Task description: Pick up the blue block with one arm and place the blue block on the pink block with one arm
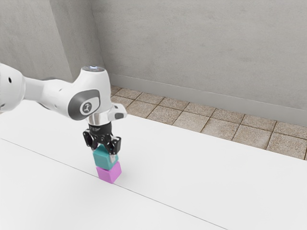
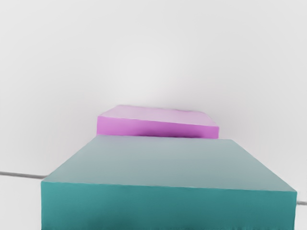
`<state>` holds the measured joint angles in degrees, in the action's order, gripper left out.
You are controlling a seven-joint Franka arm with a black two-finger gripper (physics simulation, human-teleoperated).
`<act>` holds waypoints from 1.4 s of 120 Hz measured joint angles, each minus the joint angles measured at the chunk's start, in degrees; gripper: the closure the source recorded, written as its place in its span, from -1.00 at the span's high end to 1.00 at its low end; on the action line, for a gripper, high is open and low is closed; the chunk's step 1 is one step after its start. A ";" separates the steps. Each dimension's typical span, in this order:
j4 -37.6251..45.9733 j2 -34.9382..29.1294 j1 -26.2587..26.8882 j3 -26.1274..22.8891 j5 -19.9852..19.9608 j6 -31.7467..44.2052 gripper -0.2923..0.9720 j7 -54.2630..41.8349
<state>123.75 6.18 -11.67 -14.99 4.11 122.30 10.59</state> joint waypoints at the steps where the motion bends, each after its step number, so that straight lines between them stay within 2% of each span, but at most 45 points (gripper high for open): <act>1: 0.00 0.04 -0.06 0.00 -0.03 0.05 -0.03 -0.15; 25: -0.04 0.82 -2.20 0.01 -1.87 1.07 -0.04 -4.62; 108: 0.04 1.49 -2.17 -0.25 -3.01 2.30 -0.02 -12.91; 128: 0.10 1.59 -2.15 -0.22 -3.92 2.24 0.25 -14.18; 145: -0.78 1.04 -2.28 -0.73 -4.19 2.09 0.39 -15.07; 160: -3.54 -3.67 -2.07 -1.22 -4.48 0.49 0.46 -15.73; 168: -7.48 -7.59 -2.05 -1.18 -4.51 -3.07 0.48 -16.08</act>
<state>116.27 -1.41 -13.72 -16.17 -0.40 119.23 -5.49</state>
